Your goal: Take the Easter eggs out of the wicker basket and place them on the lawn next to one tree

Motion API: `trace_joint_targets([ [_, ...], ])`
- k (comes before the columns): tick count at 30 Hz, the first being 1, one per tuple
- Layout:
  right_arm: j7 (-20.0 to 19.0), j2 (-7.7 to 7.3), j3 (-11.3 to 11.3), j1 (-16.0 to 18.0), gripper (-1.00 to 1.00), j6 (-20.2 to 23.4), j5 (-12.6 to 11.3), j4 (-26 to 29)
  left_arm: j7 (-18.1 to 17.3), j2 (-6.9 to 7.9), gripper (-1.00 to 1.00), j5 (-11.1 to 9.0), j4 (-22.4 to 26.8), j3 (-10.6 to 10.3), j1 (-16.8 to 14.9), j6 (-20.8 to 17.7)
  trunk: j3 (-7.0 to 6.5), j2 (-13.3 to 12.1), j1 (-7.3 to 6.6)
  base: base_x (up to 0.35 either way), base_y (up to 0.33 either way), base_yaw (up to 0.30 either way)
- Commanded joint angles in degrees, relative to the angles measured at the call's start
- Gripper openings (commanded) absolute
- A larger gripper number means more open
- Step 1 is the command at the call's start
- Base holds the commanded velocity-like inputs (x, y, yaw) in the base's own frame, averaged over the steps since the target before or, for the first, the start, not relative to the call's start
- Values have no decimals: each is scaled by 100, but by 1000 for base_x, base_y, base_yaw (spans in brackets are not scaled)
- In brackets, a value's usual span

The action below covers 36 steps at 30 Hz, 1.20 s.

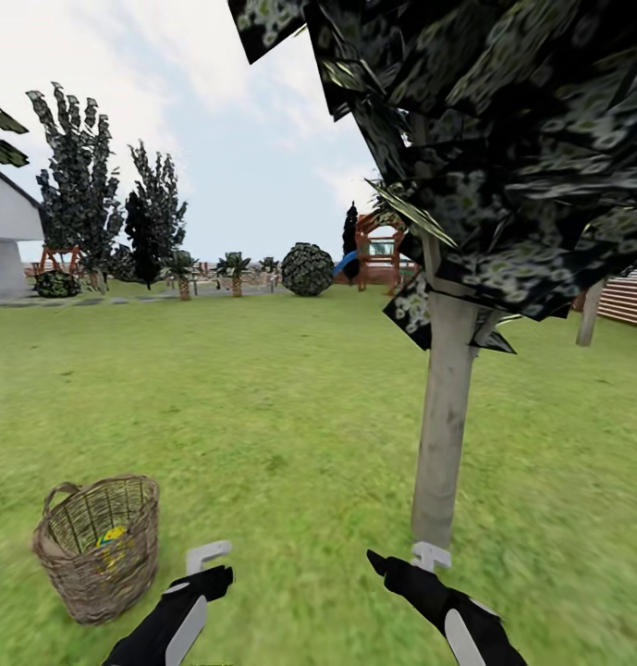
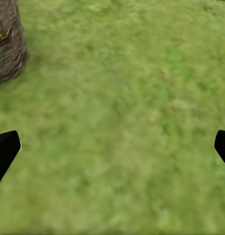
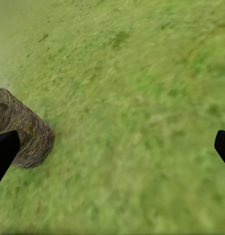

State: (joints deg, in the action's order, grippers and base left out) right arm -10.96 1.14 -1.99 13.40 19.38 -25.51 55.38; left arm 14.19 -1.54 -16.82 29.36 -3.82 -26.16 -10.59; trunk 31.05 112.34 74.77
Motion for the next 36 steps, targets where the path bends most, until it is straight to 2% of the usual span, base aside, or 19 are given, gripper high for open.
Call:
trace_joint_targets([
  [1, -3, 0, 6, 2, 100, 31, -33, 8, 49, 4, 100, -56, 9, -40, -3, -20, -11, -38, -23, 0, 0, 290],
  [16, -3, 0, 4, 4, 100, 30, -33, 3, 49, 5, 100, -50, 17, -41, -3, -21, -281, -640, -353, 0, 0, 290],
  [25, 2, 0, -97, 1, 100, 22, -33, 0, 49, 6, 100, -50, 18, -41, -3, -20, -442, -1001, -550, 0, 0, 290],
  [36, 4, 0, -115, 2, 100, 14, -33, 0, 49, 6, 100, -50, 16, -43, -3, -22, -640, -1442, -792, 0, 0, 290],
])
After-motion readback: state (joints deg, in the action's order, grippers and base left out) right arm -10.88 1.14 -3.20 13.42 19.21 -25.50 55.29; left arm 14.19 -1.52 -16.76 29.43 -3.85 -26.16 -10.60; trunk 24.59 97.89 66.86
